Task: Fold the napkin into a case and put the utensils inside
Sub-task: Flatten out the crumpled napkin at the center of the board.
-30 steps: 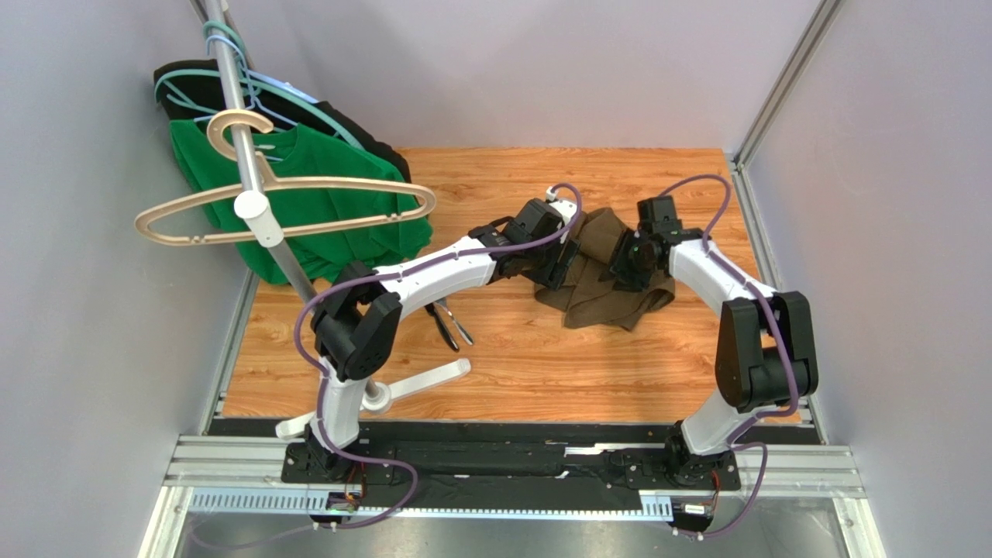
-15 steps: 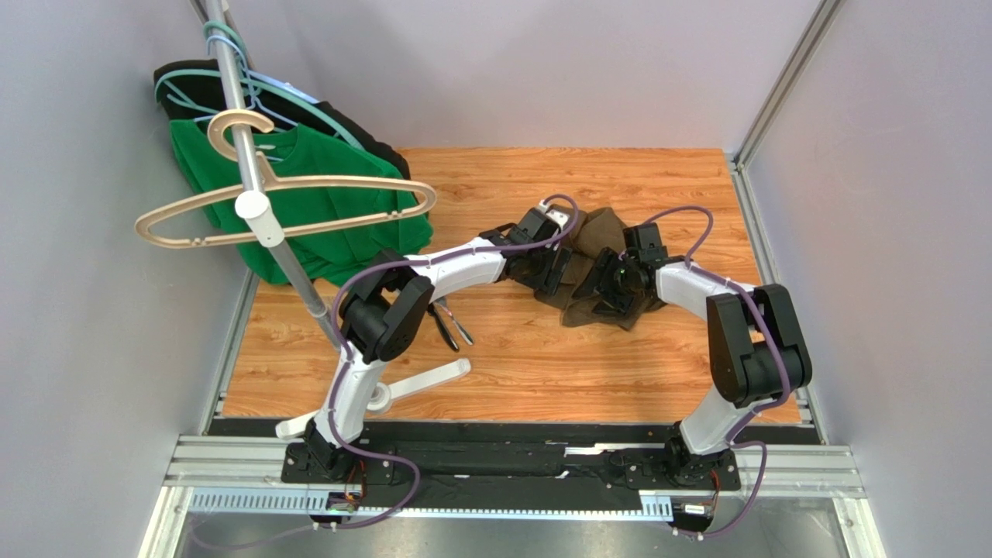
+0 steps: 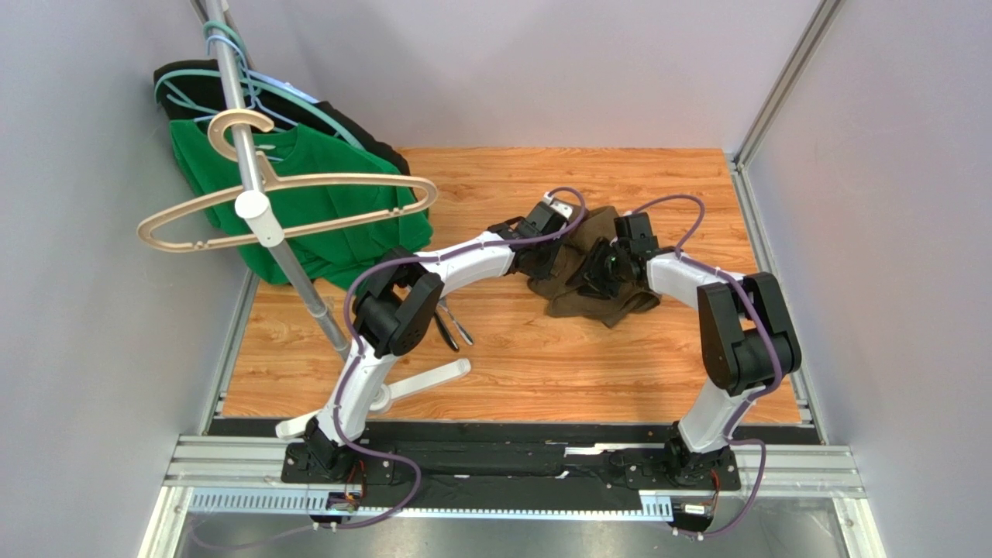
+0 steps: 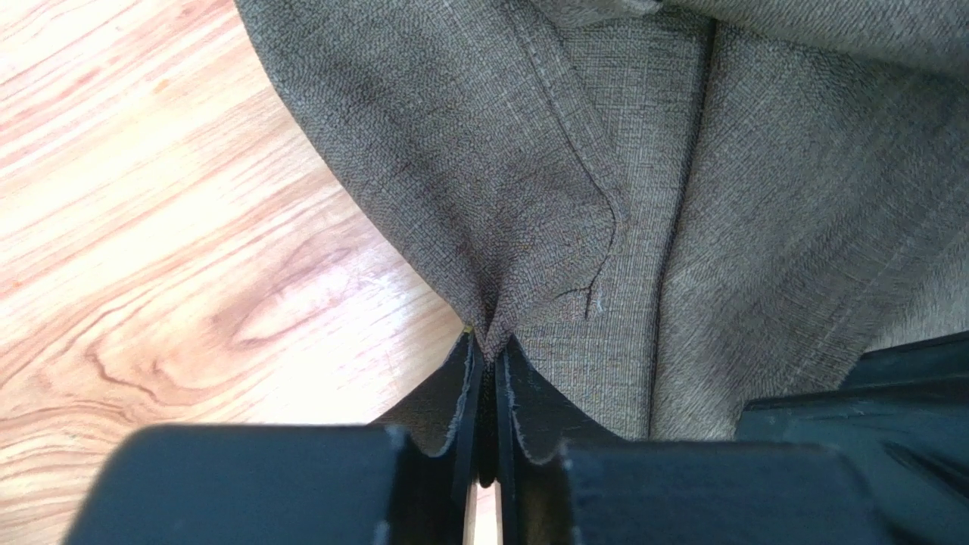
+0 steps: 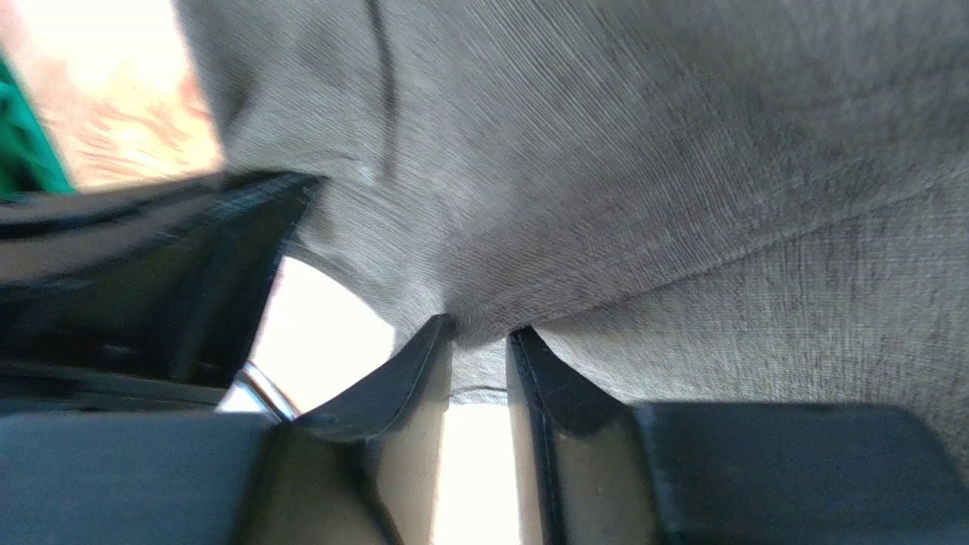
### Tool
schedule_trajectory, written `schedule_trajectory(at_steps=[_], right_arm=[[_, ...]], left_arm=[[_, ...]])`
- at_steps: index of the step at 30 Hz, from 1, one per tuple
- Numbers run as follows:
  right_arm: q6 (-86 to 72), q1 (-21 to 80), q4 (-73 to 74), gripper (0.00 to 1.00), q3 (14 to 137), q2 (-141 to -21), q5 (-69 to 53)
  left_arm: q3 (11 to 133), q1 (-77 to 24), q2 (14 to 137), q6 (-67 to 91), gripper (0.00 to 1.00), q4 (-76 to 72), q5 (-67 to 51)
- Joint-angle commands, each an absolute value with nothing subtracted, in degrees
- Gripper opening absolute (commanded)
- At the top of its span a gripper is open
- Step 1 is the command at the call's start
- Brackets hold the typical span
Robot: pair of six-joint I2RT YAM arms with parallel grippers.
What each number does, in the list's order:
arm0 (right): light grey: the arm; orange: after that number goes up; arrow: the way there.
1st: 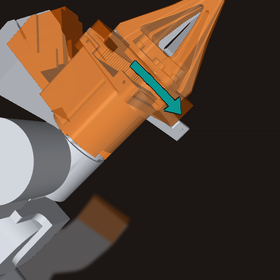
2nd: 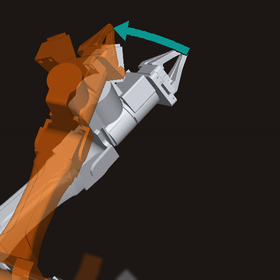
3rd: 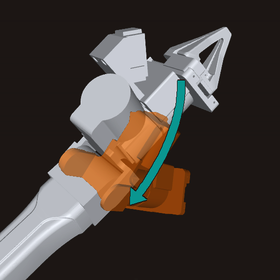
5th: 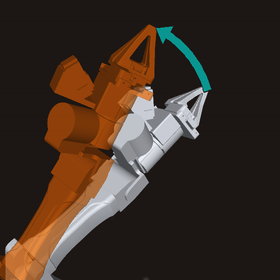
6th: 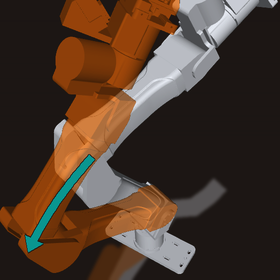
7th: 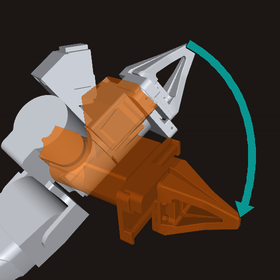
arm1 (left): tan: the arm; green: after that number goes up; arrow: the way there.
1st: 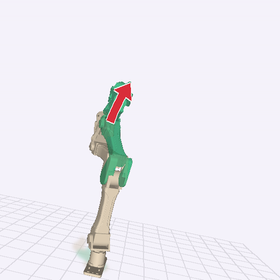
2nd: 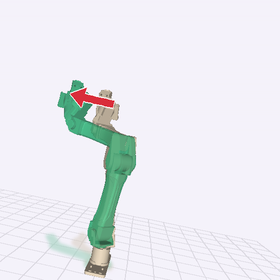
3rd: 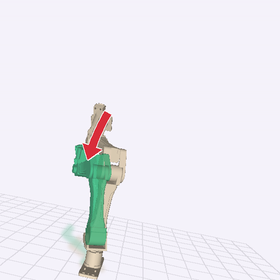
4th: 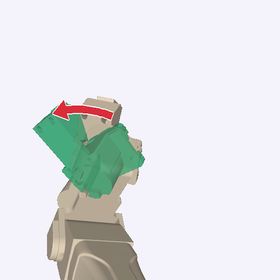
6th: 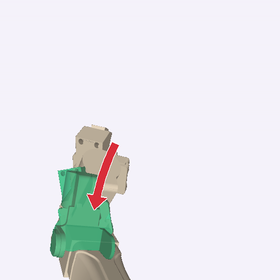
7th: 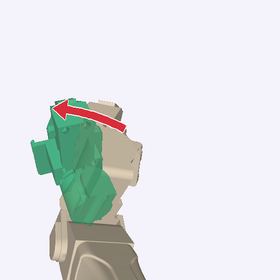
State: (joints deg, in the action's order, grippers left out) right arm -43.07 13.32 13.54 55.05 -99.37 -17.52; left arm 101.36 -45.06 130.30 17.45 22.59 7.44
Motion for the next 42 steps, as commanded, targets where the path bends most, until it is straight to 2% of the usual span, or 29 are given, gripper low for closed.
schedule_trajectory(at_steps=[1,6,10,12,13,14,15,19,23,29,36,42], right_arm=[[-46.47,14.06,13.27,0.48,57.49,-97.13,-18.36],[-52.64,14.85,9.42,0.48,54.41,-97.46,-17.14],[-55.98,14.85,4.84,0.45,53.0,-99.84,-15.39],[-55.38,14.85,5.01,0.28,53.96,-101.24,-14.15],[-54.76,14.85,5.88,0.11,54.4,-101.16,-13.98],[-53.62,14.85,8.59,0.02,55.1,-100.55,-12.76],[-50.57,15.11,10.53,0.0,55.37,-97.59,-11.87],[-38.26,15.21,24.4,0.0,57.64,-85.28,-1.53],[-27.0,15.03,45.21,0.0,64.5,-73.5,12.1],[-20.31,14.41,57.73,0.0,74.43,-57.26,26.88],[-20.3,14.41,59.07,0.0,80.68,-39.57,27.43],[-21.79,14.33,58.27,0.0,81.13,-32.43,24.79]], left_arm=[[100.47,-45.0,126.13,16.61,0.04,22.86,8.0],[96.33,-45.26,122.53,19.95,0.0,19.43,2.04],[94.57,-46.66,120.85,19.69,0.0,18.28,2.2],[94.04,-47.02,120.06,19.34,0.0,18.37,2.46],[93.87,-47.28,119.62,19.16,0.0,18.54,2.72],[93.52,-47.46,118.4,18.9,0.0,18.89,2.81],[93.25,-47.55,117.61,18.81,0.0,19.07,3.25],[92.46,-47.81,111.81,17.67,0.0,20.56,2.73],[92.46,-47.81,101.72,14.07,0.0,24.34,4.56],[94.04,-47.81,88.8,5.02,0.0,27.76,6.77],[95.98,-47.9,74.99,0.09,0.0,29.01,7.2],[91.85,-47.81,64.61,0.09,0.0,21.02,8.96]])
